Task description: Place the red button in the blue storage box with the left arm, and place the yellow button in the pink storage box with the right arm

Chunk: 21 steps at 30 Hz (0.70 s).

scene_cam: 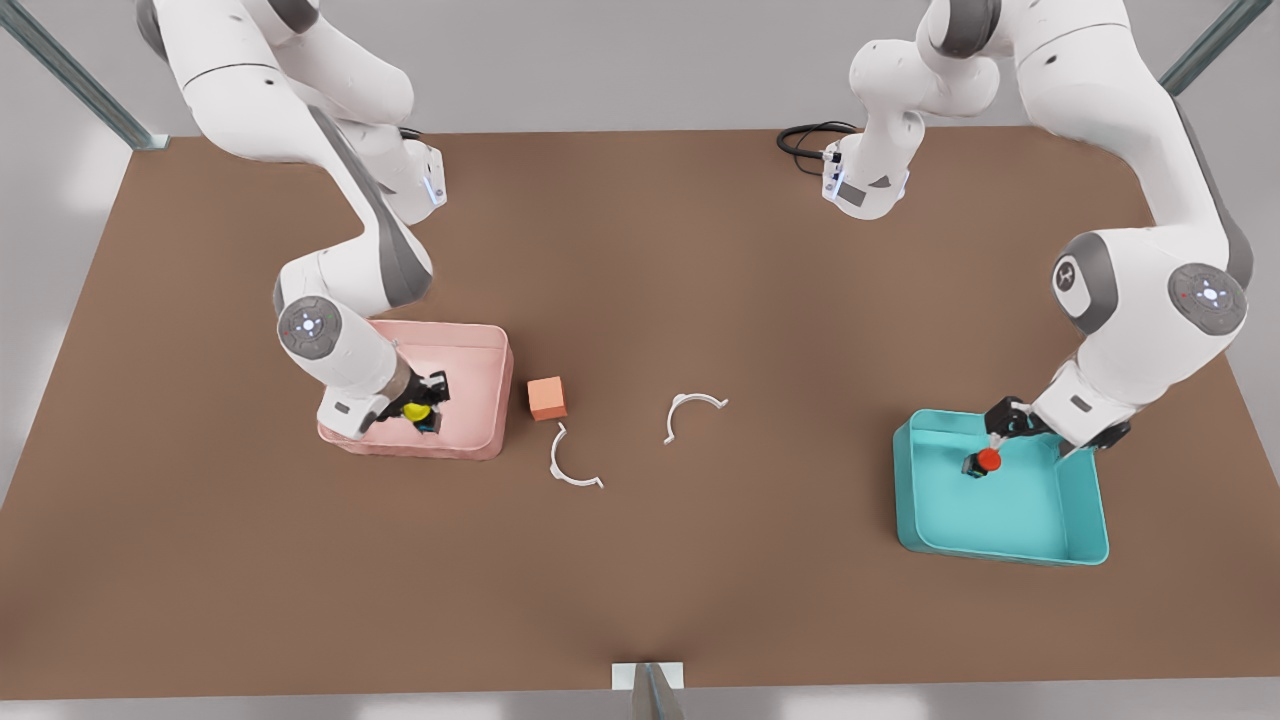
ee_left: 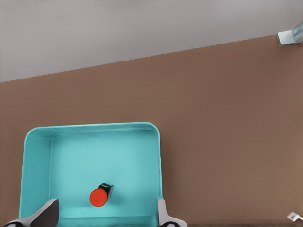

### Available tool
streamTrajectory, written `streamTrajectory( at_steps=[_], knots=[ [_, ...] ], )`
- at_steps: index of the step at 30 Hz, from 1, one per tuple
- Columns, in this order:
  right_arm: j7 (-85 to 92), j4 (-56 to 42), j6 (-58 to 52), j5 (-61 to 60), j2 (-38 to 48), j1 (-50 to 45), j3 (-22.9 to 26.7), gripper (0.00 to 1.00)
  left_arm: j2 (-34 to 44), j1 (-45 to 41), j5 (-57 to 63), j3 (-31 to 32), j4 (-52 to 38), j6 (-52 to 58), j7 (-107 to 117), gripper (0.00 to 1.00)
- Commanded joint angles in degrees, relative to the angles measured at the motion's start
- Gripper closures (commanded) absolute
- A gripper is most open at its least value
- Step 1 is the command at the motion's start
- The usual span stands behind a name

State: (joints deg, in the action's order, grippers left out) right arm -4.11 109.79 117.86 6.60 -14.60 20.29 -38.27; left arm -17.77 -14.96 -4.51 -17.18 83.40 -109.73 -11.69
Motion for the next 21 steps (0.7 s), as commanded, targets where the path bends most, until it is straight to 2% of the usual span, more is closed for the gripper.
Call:
streamTrajectory(
  at_steps=[1,2,3,6,7,10,11,12,13,17,18,19,21],
  knots=[
    [-0.72,5.87,-1.58,0.43,2.3,6.69,-5.23,0.55,0.8,0.28,2.4,0.04,-3.59,16.74,7.29,0.0],
    [-0.63,8.51,-0.53,0.43,2.3,7.57,-5.15,0.55,3.61,1.68,2.75,1.17,-3.68,18.67,7.12,0.0],
    [-0.46,10.8,1.23,0.51,2.3,8.1,-5.15,0.55,6.69,7.4,2.75,8.56,-3.51,18.76,7.21,0.0],
    [-1.25,17.21,10.0,0.78,1.33,8.19,-4.62,0.55,7.23,7.93,3.19,9.79,-3.07,18.94,7.56,0.0],
    [-1.68,16.86,11.68,4.03,-2.36,8.37,-3.92,0.55,5.64,9.95,3.46,12.17,-2.37,18.23,7.56,0.0],
    [-10.21,15.9,17.75,17.92,-12.47,8.46,-1.9,0.53,4.5,9.86,3.54,12.96,-1.66,18.23,7.56,0.0],
    [-10.21,15.9,17.93,18.18,-13.09,8.45,-1.55,0.43,4.5,9.95,3.54,12.96,-1.66,18.23,7.47,0.0],
    [-10.3,15.9,17.93,18.18,-13.44,8.37,-1.55,0.22,4.5,9.95,3.54,12.96,-1.66,18.23,7.47,0.0],
    [-11.0,15.9,17.93,18.18,-13.44,8.1,-1.55,0.15,4.5,9.86,3.54,12.96,-1.66,18.23,7.47,0.0],
    [-11.0,15.37,17.58,18.18,-13.7,8.45,-1.46,0.0,3.0,9.68,3.46,12.96,-1.93,18.23,11.07,0.0],
    [-10.91,12.13,14.43,18.18,-13.44,8.45,-1.72,0.0,3.0,9.6,3.46,12.96,-2.01,18.23,11.16,0.0],
    [-10.39,4.92,5.81,18.18,-13.35,8.28,-2.51,0.0,3.0,9.51,3.37,12.96,-2.02,18.32,11.25,0.0],
    [-10.65,-11.17,-7.64,17.92,-13.35,8.02,-9.36,0.0,3.0,9.6,3.54,12.96,-2.19,18.41,11.43,0.0]
  ],
)
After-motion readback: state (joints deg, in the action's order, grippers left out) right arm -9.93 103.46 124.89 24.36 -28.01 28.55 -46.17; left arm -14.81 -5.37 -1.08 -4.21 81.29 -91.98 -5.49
